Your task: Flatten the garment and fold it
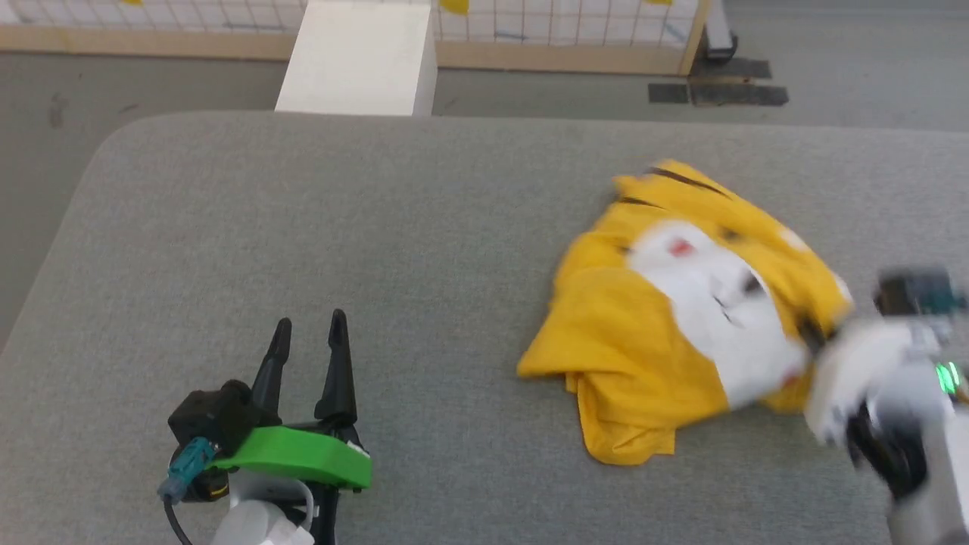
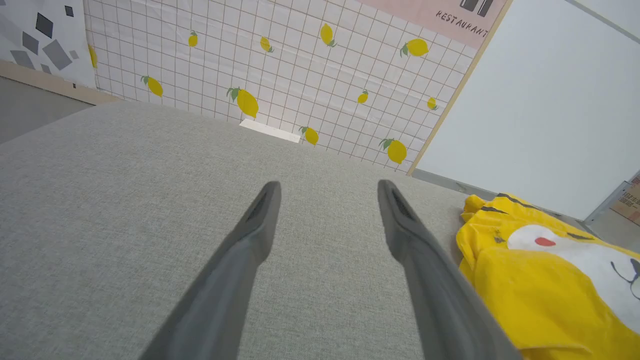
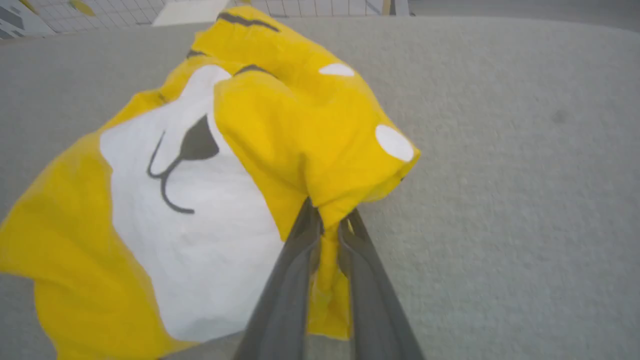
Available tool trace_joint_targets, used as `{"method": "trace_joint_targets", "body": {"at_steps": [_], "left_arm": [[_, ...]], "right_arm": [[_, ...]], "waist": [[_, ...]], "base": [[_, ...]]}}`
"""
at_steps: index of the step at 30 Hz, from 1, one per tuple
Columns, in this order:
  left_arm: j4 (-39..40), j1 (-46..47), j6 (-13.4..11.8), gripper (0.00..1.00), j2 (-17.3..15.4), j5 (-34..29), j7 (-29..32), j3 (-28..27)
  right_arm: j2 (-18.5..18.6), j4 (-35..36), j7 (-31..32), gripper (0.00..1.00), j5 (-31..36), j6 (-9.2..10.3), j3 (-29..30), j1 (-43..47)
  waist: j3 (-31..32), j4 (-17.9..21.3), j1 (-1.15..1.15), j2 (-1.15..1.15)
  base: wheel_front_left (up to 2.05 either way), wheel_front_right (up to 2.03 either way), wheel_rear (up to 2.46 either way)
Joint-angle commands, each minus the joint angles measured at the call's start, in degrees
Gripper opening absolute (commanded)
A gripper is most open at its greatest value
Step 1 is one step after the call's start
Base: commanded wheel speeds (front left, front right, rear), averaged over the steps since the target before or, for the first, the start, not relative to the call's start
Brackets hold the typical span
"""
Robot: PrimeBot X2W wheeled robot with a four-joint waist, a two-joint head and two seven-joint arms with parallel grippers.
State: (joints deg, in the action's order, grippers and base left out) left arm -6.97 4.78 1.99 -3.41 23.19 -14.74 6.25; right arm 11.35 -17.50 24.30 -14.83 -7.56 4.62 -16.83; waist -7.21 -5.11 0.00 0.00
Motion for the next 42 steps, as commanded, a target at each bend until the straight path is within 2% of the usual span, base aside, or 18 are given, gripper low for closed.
{"method": "trace_joint_targets", "body": {"at_steps": [1, 5, 6, 7, 12, 15, 18, 21, 23, 25, 32, 37, 38, 39, 42], "left_arm": [[-0.3, -0.7, 0.4, 1.00, 0.2, 0.1, -0.3, -0.2], [-1.2, -1.3, 0.6, 1.00, 0.2, 0.5, -0.2, -0.2], [-1.5, -1.4, 0.6, 1.00, 0.3, 0.6, -0.1, 0.0], [-1.9, -1.4, 0.5, 1.00, 0.3, 0.8, 0.5, 0.1], [-3.5, 2.1, 0.0, 1.00, 0.4, 5.0, 7.3, 1.8], [-5.0, 7.7, -0.6, 1.00, 0.5, 8.7, 15.9, 5.6], [-7.7, 14.5, -2.9, 1.00, 0.5, 10.9, 24.8, 10.1], [-13.7, 21.7, -5.6, 1.00, 0.5, 10.9, 35.9, 15.8], [-18.0, 25.4, -6.4, 1.00, 0.5, 10.4, 42.8, 19.0], [-21.1, 28.4, -6.9, 1.00, 0.5, 10.1, 47.1, 20.8], [-30.4, 33.7, -8.2, 1.00, 0.3, 6.0, 51.1, 26.1], [-35.8, 33.9, -8.2, 1.00, 0.2, 6.1, 51.0, 26.7], [-36.3, 33.8, -7.9, 0.46, 0.2, 6.5, 50.8, 26.8], [-36.8, 33.6, -7.4, 0.00, 0.3, 7.2, 50.4, 26.5], [-36.8, 33.6, -6.5, 0.00, 0.4, 9.9, 47.7, 24.8]], "right_arm": [[-1.2, 1.9, 2.6, 0.00, 1.1, 0.08, 1.5, 4.9], [-4.5, 6.5, 8.0, 0.00, 1.4, 0.08, 3.9, 13.7], [-5.1, 7.6, 7.8, 0.07, 1.4, 0.08, 4.5, 14.7], [-5.8, 8.9, 7.3, 1.00, 1.4, 0.08, 5.3, 15.5], [-7.9, 13.5, 3.4, 1.00, 0.2, 0.08, 11.0, 16.2], [-8.3, 15.0, 2.1, 1.00, 0.9, 0.08, 14.4, 16.3], [-8.4, 15.7, 1.4, 1.00, 2.0, 0.08, 16.2, 16.0], [-8.4, 15.5, 1.0, 1.00, 2.9, 0.08, 16.7, 15.8], [-8.5, 14.9, 0.9, 1.00, 2.5, 0.08, 16.1, 15.5], [-8.5, 14.2, 0.4, 1.00, 1.8, 0.08, 15.4, 15.2], [-8.5, 11.2, -1.7, 1.00, 0.5, 0.08, 15.3, 14.9], [-8.5, 9.7, -3.1, 1.00, 0.1, 0.08, 15.3, 14.6], [-8.5, 9.4, -3.3, 1.00, 0.1, 0.08, 15.4, 14.6], [-8.5, 9.2, -3.5, 1.00, 0.2, 0.08, 15.5, 14.6], [-8.5, 8.7, -3.8, 1.00, 0.2, 0.08, 15.3, 14.6]], "waist": [[1.6, 1.3, 0.00, 0.00], [2.4, 2.5, 0.00, 0.00], [2.6, 2.8, 0.00, 0.00], [2.7, 3.0, 0.00, 0.00], [3.5, 3.8, 0.00, 0.00], [3.5, 4.5, 0.00, 0.00], [3.1, 6.0, 0.00, 0.00], [2.4, 8.2, 0.00, 0.00], [1.8, 10.1, 0.00, 0.00], [0.8, 11.9, 0.00, 0.00], [-1.9, 15.8, 0.00, 0.00], [-2.5, 16.6, 0.00, 0.00], [-2.4, 16.5, 0.00, 0.00], [-2.3, 16.2, 0.00, 0.00], [-1.6, 15.0, 0.00, 0.00]], "base": [[0.00, 0.00, 0.00], [0.00, 0.00, 0.00], [0.00, 0.00, 0.00], [0.00, 0.00, 0.00], [0.00, 0.00, 0.00], [0.00, 0.00, 0.00], [0.00, 0.00, 0.00], [0.00, 0.00, 0.00], [0.00, 0.00, 0.00], [0.00, 0.00, 0.00], [0.00, 0.00, 0.00], [0.00, 0.00, 0.00], [0.00, 0.00, 0.00], [0.00, 0.00, 0.00], [0.00, 0.00, 0.00]]}}
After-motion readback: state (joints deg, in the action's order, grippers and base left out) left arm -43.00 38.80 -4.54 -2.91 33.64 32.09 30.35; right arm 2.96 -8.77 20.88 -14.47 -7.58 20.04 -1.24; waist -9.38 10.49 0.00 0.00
